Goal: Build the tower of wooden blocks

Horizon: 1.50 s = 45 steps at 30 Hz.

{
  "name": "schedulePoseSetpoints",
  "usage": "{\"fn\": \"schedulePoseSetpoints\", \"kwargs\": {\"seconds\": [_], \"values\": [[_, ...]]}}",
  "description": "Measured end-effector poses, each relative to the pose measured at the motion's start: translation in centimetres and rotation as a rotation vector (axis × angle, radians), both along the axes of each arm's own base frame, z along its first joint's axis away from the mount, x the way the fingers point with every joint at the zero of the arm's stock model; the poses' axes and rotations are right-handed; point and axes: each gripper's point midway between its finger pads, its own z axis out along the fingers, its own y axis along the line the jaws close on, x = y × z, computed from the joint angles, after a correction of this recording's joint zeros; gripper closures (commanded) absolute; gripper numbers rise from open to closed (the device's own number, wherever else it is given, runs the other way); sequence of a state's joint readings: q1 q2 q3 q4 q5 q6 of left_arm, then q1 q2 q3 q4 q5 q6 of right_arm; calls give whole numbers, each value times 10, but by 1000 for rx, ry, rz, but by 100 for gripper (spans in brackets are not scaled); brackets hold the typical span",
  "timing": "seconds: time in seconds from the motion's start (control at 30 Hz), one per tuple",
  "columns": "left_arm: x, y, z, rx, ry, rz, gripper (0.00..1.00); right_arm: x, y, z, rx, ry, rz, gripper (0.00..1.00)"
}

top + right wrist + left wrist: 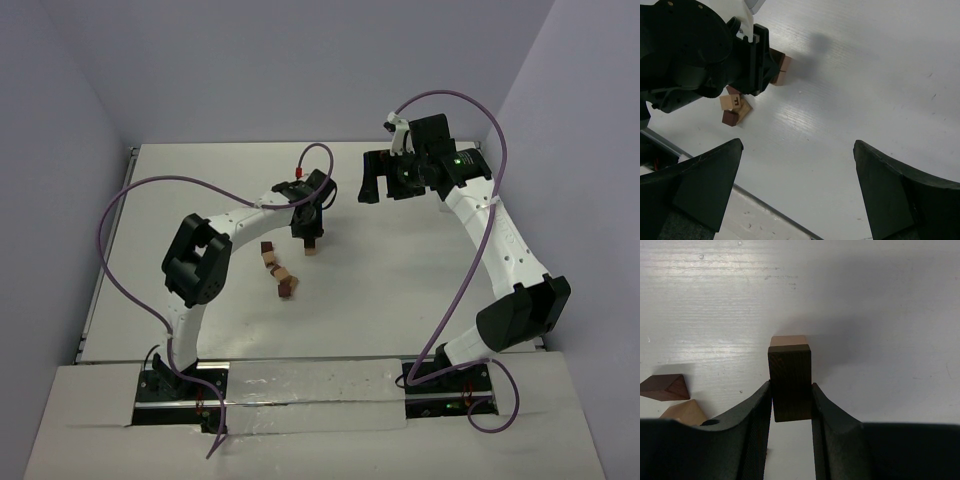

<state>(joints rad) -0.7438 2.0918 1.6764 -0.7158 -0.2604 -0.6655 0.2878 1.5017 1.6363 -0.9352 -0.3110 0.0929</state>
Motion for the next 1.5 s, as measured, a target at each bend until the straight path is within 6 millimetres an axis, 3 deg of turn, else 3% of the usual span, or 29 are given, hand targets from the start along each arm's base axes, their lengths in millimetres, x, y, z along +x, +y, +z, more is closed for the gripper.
{"fn": "schedulePoseSetpoints", "kwargs": {"seconds": [0.37,0.57,1.0,1.27,1.5], "values": [[0,1,0,1,-1,2,75,-1,2,0,8,2,8,0],[0,0,0,-1,0,5,64,-1,2,1,11,3,11,0],[0,1,0,-7,4,33,69,-2,3,1,14,4,14,0],[0,1,0,-8,4,41,61,-2,3,1,16,5,16,0],[0,1,0,-12,5,48,61,-2,3,1,16,5,16,0]]}}
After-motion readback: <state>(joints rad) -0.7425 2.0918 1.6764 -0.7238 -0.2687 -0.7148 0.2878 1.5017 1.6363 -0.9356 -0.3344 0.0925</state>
